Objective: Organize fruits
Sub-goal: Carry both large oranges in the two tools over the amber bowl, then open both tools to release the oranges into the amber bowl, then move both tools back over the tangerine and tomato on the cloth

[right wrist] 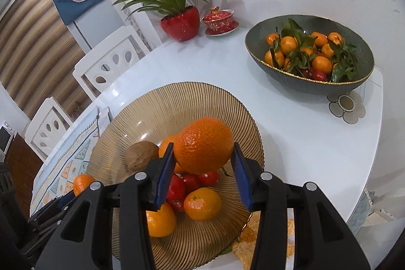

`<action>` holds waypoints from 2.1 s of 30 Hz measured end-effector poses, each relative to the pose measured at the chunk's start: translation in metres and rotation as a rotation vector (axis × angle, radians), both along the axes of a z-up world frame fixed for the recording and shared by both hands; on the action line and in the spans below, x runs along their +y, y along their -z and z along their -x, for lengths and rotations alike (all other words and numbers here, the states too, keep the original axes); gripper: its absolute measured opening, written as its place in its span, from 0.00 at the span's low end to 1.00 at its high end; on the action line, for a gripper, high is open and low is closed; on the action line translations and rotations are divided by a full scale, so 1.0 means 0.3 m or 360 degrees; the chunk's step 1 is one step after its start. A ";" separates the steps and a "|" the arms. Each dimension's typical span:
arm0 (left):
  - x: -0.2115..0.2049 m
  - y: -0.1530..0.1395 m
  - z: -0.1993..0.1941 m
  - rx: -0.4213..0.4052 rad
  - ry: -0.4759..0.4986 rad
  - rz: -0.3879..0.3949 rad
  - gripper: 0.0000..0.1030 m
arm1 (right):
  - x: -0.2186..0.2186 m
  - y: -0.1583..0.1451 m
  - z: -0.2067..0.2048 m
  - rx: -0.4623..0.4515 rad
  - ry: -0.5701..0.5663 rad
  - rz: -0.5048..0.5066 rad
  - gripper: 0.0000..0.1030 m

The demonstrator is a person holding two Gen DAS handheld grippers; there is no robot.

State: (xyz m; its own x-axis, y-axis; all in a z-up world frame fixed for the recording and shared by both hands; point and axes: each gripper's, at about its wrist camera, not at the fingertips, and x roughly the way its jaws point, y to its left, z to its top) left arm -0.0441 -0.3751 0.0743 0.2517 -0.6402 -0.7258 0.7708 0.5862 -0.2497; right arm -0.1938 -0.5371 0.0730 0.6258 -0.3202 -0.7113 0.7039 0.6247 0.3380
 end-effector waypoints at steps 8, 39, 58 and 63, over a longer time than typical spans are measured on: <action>-0.014 0.012 0.002 0.0007 0.0015 -0.0004 0.41 | -0.009 0.023 -0.003 0.0027 0.0012 -0.0014 0.42; 0.167 -0.079 -0.005 -0.0055 -0.0045 0.0111 0.56 | 0.124 -0.057 -0.037 -0.0048 -0.0131 -0.0066 0.44; 0.663 -0.090 -0.081 -0.0129 -0.0363 0.0131 0.69 | 0.556 -0.175 -0.290 -0.0032 -0.0512 0.0101 0.47; 0.838 -0.038 -0.141 -0.0068 -0.0509 0.0095 0.69 | 0.714 -0.160 -0.386 0.0008 -0.0657 0.0114 0.47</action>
State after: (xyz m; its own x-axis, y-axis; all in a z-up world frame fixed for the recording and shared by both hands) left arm -0.0018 -0.1238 0.0856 0.4763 -0.5648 -0.6739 0.5602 0.7857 -0.2625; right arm -0.0781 -0.3229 0.1211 0.7087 -0.0921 -0.6995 0.3908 0.8767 0.2805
